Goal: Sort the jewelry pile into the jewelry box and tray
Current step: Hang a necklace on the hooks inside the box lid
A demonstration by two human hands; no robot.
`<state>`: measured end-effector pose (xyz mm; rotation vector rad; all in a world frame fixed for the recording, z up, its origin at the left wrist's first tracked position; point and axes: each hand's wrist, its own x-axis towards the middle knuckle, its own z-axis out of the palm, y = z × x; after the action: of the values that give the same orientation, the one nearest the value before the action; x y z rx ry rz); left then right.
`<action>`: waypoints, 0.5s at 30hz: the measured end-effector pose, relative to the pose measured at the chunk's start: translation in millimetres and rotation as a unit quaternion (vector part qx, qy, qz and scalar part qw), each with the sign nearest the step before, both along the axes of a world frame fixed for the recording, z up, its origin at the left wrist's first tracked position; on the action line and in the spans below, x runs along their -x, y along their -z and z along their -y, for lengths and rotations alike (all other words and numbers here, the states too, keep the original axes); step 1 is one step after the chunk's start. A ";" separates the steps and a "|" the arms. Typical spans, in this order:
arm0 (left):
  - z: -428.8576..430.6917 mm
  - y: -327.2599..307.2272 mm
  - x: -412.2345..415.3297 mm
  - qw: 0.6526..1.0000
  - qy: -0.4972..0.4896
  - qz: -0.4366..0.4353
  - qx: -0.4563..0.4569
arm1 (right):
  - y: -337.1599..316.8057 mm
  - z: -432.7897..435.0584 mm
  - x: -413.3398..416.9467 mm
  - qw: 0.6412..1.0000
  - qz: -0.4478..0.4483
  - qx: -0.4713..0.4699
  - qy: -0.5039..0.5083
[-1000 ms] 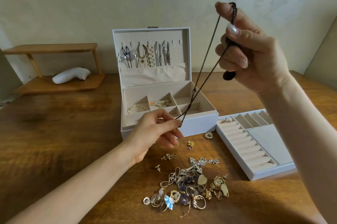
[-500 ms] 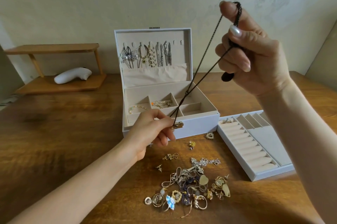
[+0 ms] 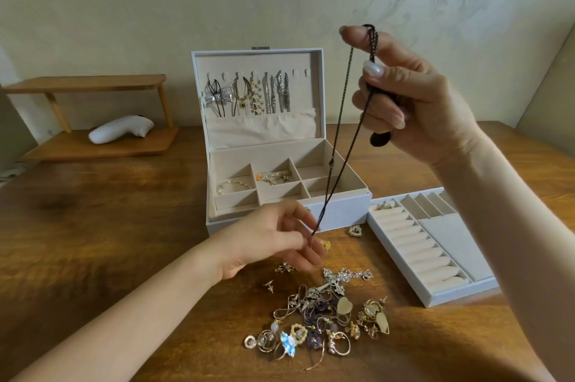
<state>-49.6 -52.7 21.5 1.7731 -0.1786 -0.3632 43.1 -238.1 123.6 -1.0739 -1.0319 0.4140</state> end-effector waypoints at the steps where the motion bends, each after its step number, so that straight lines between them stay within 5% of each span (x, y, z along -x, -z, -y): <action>1: 0.9 2.8 -0.6 1.000 0.009 0.004 -0.027 | 0.0 -0.4 0.5 1.000 0.000 0.001 -0.001; 7: 7.3 9.4 -1.0 0.991 0.012 0.021 -0.135 | -1.4 -2.1 -0.6 1.000 0.014 0.015 -0.014; 10: 14.8 3.8 -2.0 0.968 -0.045 0.119 -0.218 | -2.7 -1.7 -0.9 0.999 0.018 0.023 -0.018; 12: 20.8 -4.3 -6.0 0.962 -0.071 0.203 -0.170 | -4.2 -2.8 -0.8 0.999 0.014 0.029 -0.006; 15: 22.9 -31.1 -16.8 0.979 -0.047 0.198 -0.017 | -5.8 -8.7 -2.9 0.998 0.015 0.055 0.033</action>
<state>-32.8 -75.6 52.5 1.8653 -0.3707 0.0603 46.0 -229.4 129.4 -1.2129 -1.0055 0.4066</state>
